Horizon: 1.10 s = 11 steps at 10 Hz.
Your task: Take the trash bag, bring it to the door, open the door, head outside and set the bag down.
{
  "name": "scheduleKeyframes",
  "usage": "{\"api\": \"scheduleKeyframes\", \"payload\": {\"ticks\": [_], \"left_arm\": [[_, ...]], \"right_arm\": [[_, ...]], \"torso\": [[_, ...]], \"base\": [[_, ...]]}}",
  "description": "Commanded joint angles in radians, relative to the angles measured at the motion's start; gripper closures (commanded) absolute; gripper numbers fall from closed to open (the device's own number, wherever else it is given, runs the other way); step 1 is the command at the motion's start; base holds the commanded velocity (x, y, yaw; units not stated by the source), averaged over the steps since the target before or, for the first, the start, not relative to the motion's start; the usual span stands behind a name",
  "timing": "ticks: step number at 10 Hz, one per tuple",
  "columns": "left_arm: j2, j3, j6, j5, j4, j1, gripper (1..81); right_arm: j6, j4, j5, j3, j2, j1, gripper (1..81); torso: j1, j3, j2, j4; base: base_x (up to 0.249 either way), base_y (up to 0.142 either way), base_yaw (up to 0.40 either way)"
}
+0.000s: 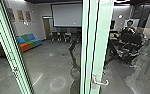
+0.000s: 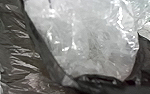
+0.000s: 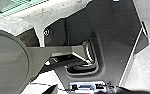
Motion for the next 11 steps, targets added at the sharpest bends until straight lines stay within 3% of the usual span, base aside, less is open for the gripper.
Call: {"api": "scheduleKeyframes", "payload": {"ticks": [1,5,11], "left_arm": [[-0.017,0.012,0.001,0.062,-0.001,-0.039,81.1],[-0.005,0.008,0.001,0.059,-0.001,-0.039,81.1],[0.004,0.008,0.001,0.053,0.000,-0.039,81.1]], "right_arm": [[0.005,-0.003,-0.004,0.206,-0.213,0.036,1.0],[0.002,-0.015,0.036,0.488,-0.451,0.071,1.0],[-0.006,-0.023,-0.002,0.804,-0.715,0.231,1.0]], "torso": [[0.000,0.000,0.000,0.000],[0.000,0.000,0.000,0.000],[0.000,0.000,0.000,0.000]], "base": [[0.000,0.000,0.000],[0.000,0.000,0.000],[0.000,0.000,0.000]]}}
